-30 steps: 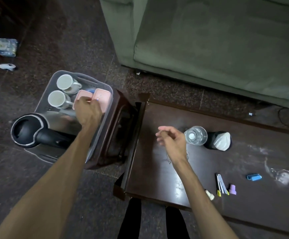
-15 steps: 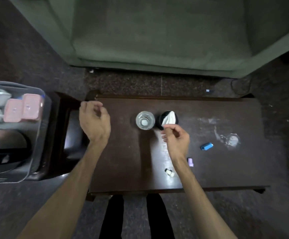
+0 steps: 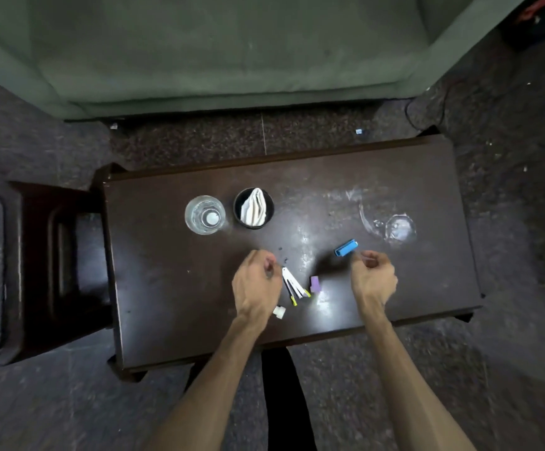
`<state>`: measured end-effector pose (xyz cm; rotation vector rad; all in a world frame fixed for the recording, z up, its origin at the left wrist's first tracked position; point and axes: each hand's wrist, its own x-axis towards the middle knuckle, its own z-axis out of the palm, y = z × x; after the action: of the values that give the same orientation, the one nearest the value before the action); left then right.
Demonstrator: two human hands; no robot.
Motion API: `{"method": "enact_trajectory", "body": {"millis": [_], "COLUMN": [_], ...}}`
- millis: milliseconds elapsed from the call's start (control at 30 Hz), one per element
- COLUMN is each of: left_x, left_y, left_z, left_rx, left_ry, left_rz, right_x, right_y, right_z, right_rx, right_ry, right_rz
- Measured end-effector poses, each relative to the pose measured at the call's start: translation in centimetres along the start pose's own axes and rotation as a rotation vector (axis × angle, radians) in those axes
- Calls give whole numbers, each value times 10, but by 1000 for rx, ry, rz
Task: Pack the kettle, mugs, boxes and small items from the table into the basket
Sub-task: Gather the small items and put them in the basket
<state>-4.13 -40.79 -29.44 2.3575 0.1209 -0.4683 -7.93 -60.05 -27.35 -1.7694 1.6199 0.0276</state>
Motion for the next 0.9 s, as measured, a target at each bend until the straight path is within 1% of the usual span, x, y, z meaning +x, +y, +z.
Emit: {"method": "enact_trajectory", "body": {"millis": [133, 233, 400, 633, 800, 900], "left_x": [-5, -8, -21, -39, -44, -45], "left_y": [8, 11, 9, -6, -19, -26], "left_z": [26, 39, 47, 46, 39, 35], "left_rx": [98, 156, 229, 274, 335, 381], "left_ry": [-169, -249, -287, -298, -374, -440], "left_rz": [-18, -28, -56, -66, -16, 24], "right_x": [22, 35, 45, 44, 28, 15], "right_y": [6, 8, 16, 30, 40, 50], "right_z": [11, 24, 34, 26, 26, 22], "right_rx": [-43, -112, -175, -154, -100, -13], "right_ry": [-65, -119, -186, -248, -260, -343], "right_rz": [18, -11, -108, -136, -71, -9]}}
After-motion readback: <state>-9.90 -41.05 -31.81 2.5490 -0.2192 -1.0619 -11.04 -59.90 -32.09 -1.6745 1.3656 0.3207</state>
